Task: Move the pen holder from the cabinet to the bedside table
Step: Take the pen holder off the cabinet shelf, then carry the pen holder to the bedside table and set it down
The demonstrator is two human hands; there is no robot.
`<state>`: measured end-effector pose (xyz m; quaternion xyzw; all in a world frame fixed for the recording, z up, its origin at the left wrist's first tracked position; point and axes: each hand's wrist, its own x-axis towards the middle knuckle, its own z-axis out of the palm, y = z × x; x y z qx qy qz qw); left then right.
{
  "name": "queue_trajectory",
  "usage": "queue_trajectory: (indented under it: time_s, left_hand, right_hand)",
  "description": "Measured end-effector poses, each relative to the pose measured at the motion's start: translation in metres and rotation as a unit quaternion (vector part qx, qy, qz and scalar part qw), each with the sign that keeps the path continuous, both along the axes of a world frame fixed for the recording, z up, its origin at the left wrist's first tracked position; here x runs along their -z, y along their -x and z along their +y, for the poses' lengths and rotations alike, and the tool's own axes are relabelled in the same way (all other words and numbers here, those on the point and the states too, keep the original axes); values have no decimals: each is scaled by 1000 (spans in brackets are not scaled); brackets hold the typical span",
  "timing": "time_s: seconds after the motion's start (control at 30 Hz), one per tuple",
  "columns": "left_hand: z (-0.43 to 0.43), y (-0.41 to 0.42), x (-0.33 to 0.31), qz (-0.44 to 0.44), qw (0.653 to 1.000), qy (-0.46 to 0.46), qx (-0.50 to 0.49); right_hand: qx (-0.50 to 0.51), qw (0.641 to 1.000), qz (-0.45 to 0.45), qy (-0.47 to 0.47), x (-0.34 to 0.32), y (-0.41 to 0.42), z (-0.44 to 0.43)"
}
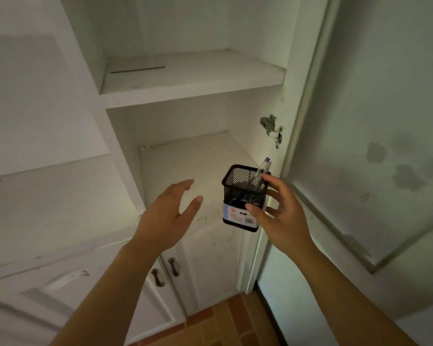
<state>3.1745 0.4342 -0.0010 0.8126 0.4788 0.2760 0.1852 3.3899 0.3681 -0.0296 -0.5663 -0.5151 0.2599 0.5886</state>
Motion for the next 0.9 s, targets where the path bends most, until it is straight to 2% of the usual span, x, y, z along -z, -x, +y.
queue_trajectory:
  time_s: [0.17,0.43,0.7,0.9]
  left_hand:
    - [-58,-2,-9,-9,1000,-7,-21]
    - [-123,-14,-22,-11,1000,7,1]
    - [-152,-30,-21,-27,996,11,85]
    - [-161,-22,-19,-15,982,27,185]
  right_hand:
    - [-14,1000,-4,2,-3,1,-54]
    - [-13,1000,3,-2,-14,7,-129]
    - [78,997,2,-8,-20,8,-184]
    - [187,982,5,-14,-22,33,-225]
